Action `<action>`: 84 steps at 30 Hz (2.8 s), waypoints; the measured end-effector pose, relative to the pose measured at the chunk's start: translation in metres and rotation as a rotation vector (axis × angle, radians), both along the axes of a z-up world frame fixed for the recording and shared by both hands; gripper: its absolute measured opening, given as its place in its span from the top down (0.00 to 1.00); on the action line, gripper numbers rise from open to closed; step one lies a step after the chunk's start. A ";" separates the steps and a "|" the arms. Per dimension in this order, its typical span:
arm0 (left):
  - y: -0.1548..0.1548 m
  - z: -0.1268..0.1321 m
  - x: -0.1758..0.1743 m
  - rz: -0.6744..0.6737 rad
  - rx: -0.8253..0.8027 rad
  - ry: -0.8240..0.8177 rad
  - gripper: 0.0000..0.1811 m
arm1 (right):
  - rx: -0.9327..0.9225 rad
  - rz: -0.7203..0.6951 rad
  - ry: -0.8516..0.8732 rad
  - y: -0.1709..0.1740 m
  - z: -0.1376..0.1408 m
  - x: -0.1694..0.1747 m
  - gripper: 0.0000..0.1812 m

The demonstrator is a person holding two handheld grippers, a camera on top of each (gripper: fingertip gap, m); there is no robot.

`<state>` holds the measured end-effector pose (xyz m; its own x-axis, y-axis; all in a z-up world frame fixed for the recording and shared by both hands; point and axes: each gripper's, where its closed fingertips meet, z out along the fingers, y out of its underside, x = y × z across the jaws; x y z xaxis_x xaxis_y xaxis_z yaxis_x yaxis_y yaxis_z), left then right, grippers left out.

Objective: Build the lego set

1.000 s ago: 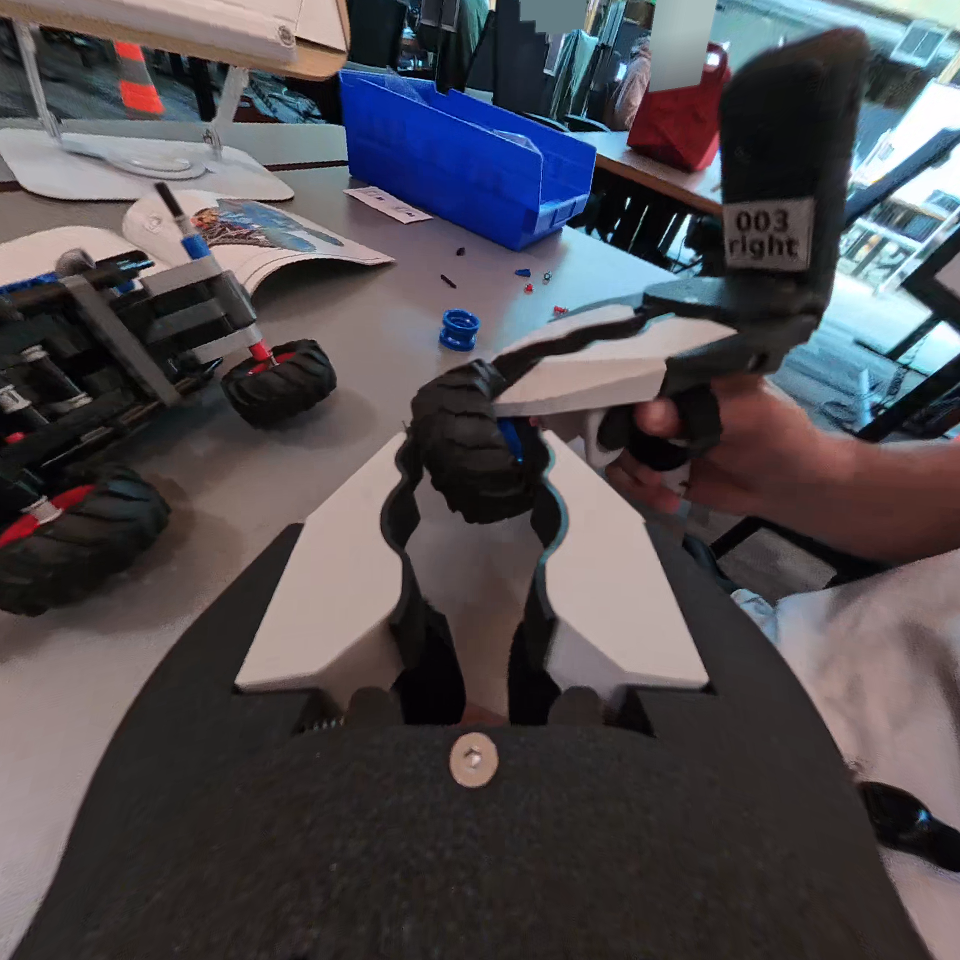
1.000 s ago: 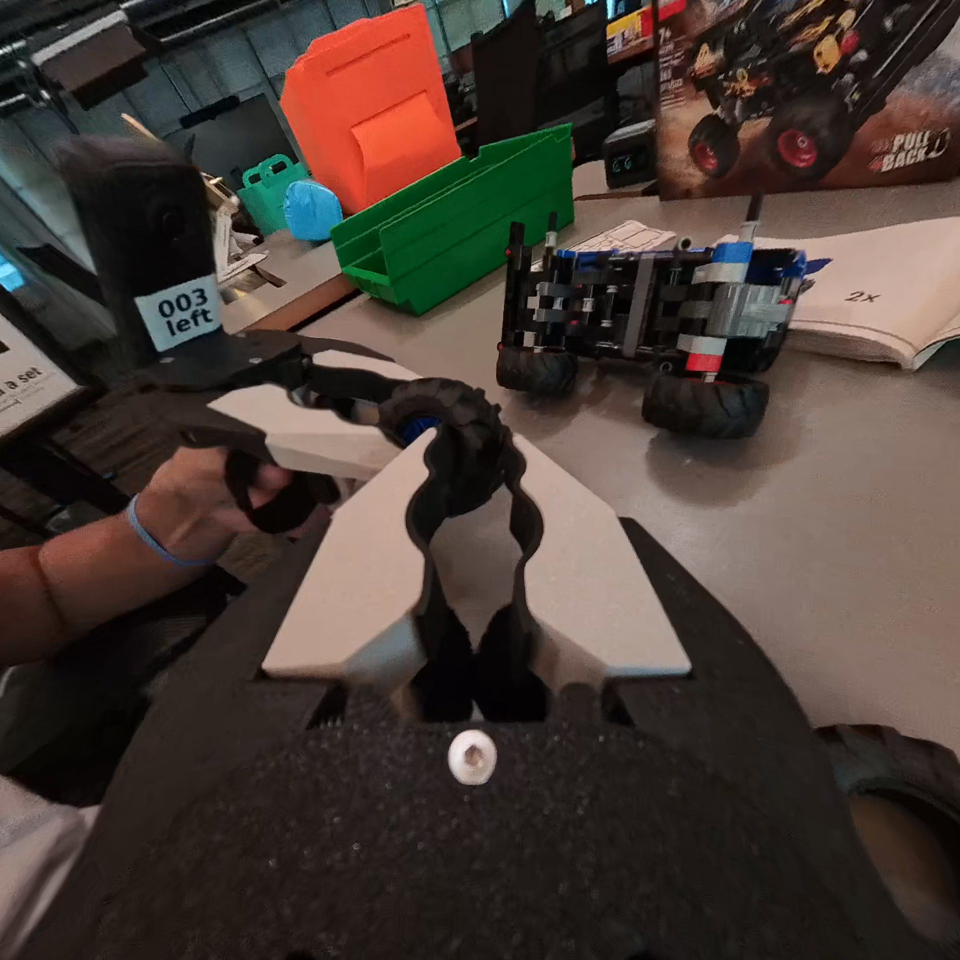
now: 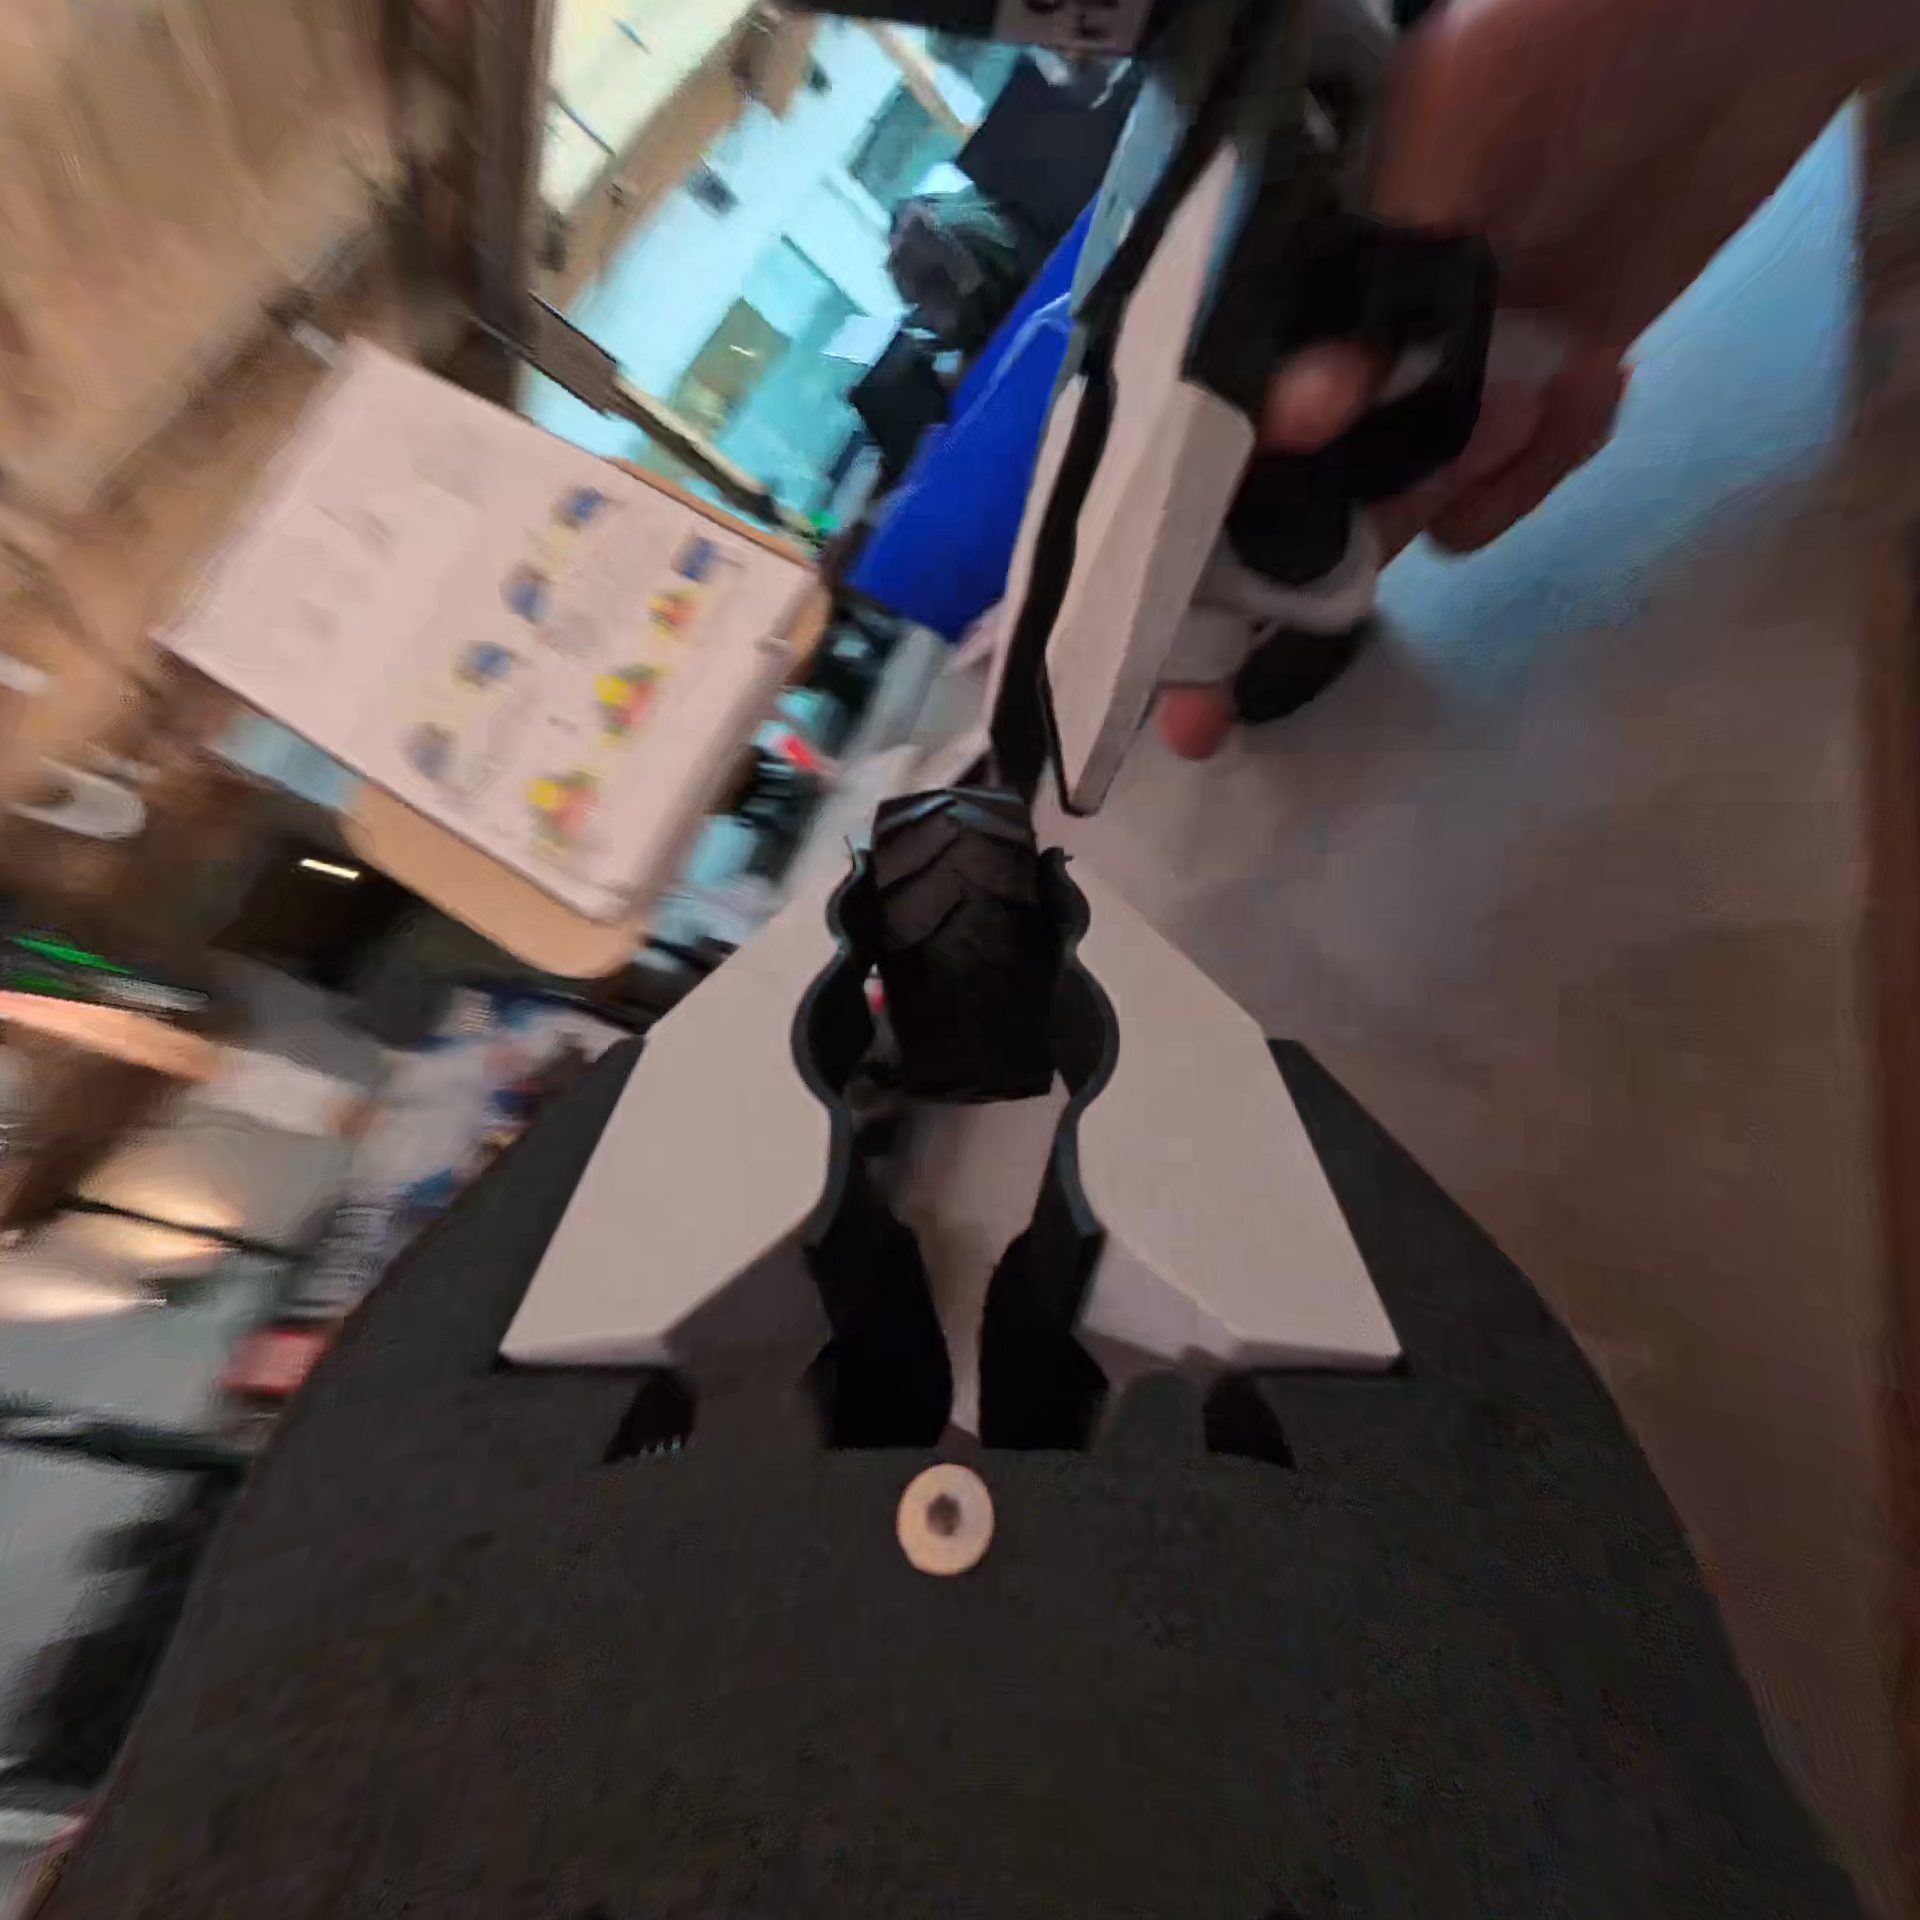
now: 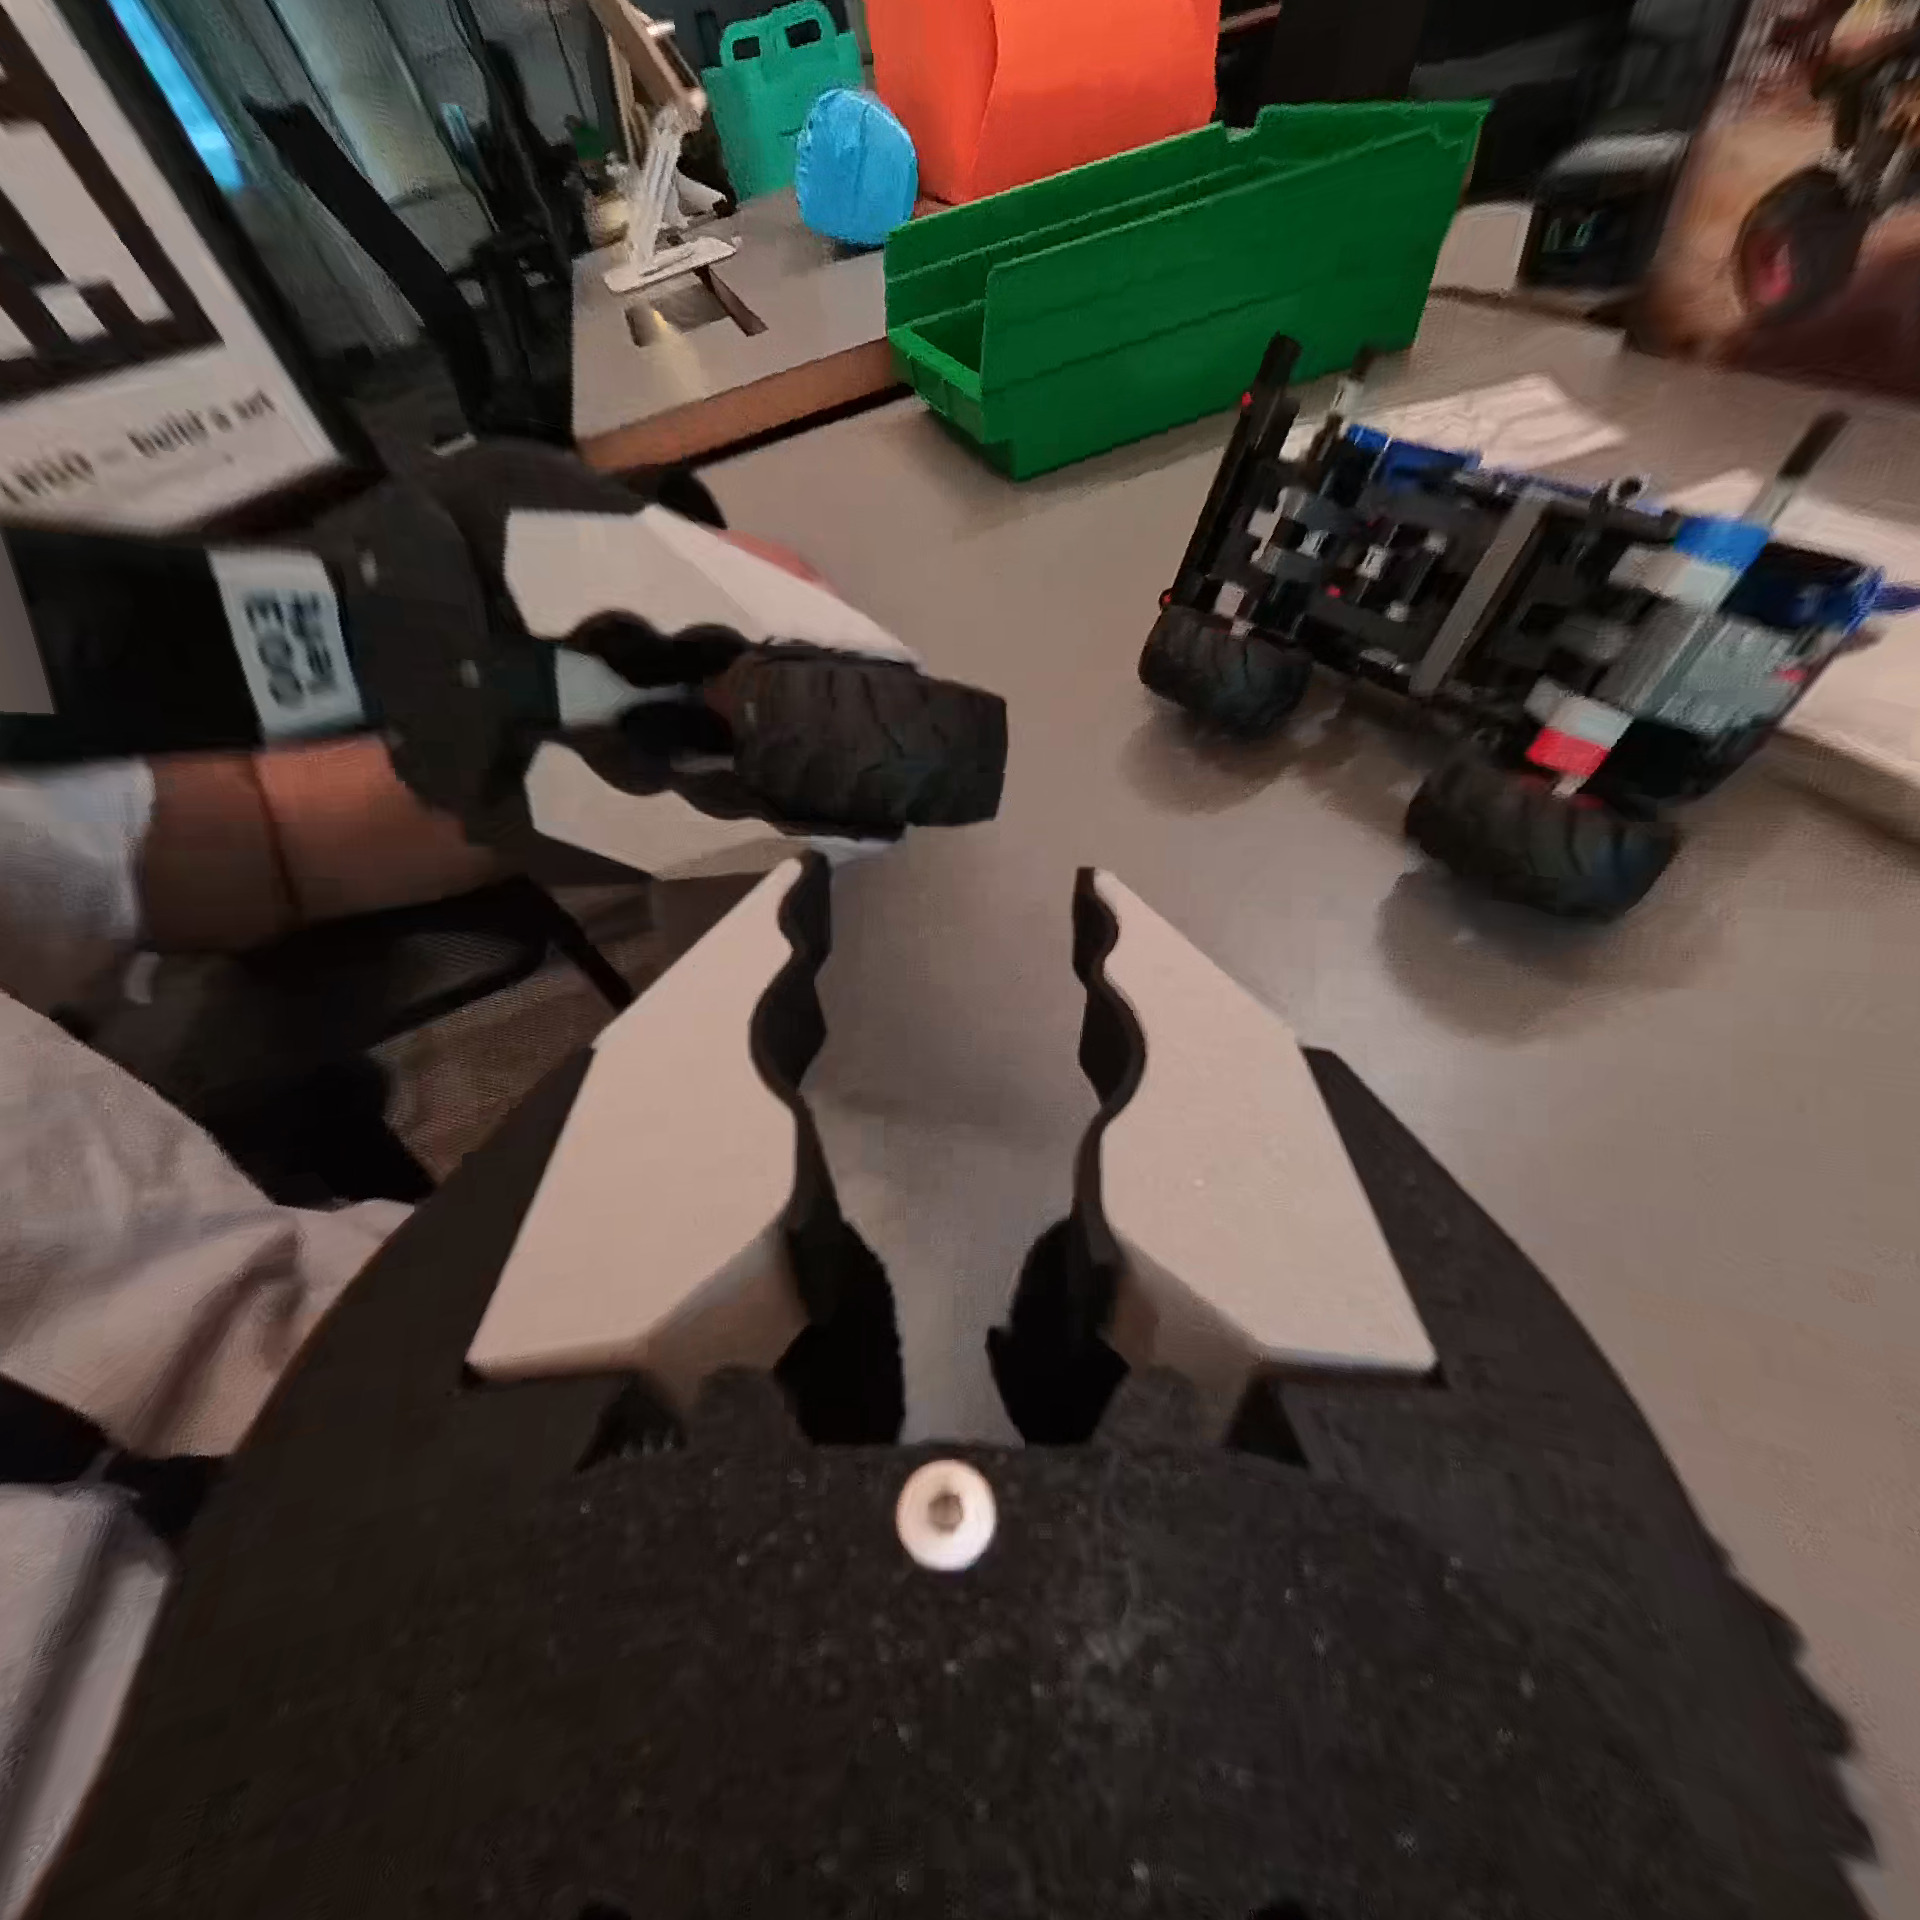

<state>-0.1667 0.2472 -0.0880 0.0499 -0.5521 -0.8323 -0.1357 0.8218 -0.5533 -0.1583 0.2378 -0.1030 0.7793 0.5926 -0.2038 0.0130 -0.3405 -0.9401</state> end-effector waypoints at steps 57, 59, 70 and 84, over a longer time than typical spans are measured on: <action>-0.024 0.028 -0.019 -0.031 0.333 -0.377 0.85 | 0.084 0.221 0.475 -0.016 0.036 -0.013 0.56; -0.027 0.028 -0.017 -0.046 0.341 -0.376 0.85 | 0.082 0.253 0.401 -0.018 0.029 -0.024 0.60; 0.007 0.008 -0.005 0.021 -0.165 -0.159 0.78 | 0.346 -0.007 0.054 -0.009 0.036 -0.002 0.67; -0.014 0.004 0.007 -0.197 -1.301 0.169 0.89 | 0.646 -0.264 -0.763 0.001 0.021 0.003 0.68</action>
<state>-0.1599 0.2331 -0.0837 -0.1739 -0.9323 0.3173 -0.2208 -0.2771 -0.9351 -0.1556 0.2384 -0.0823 0.6891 0.2048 0.6951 0.6802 0.1479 -0.7179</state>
